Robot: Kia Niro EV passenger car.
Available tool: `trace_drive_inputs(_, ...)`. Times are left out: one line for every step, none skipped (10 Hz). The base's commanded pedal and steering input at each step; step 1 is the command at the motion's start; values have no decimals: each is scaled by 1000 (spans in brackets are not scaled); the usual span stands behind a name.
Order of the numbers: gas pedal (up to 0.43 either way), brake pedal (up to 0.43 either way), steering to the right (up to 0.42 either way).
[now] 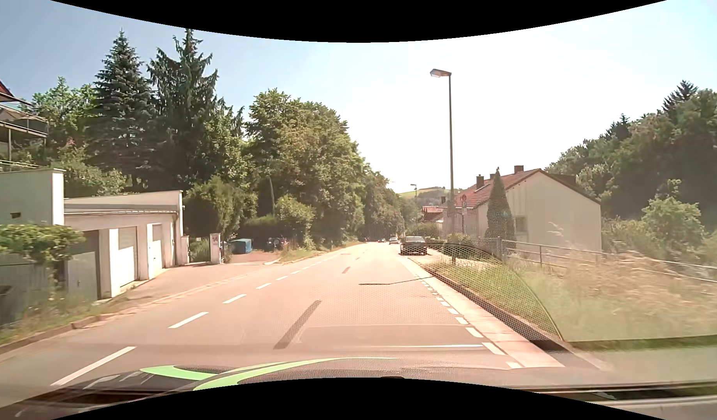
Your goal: Follow the waypoints while adhering to traffic rules and regulations
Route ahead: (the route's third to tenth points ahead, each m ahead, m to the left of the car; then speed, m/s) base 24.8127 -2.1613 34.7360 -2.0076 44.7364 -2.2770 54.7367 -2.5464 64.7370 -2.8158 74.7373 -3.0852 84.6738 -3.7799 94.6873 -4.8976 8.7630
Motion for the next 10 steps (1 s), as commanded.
trace_drive_inputs(0, 110, 6)
trace_drive_inputs(0, 104, 5)
trace_drive_inputs(0, 98, 6)
trace_drive_inputs(0, 98, 5)
trace_drive_inputs(0, 104, 5)
trace_drive_inputs(0, 104, 8)
trace_drive_inputs(0, 98, 11)
trace_drive_inputs(0, 98, 13)
trace_drive_inputs(0, 98, 12)
trace_drive_inputs(0, 98, 11)
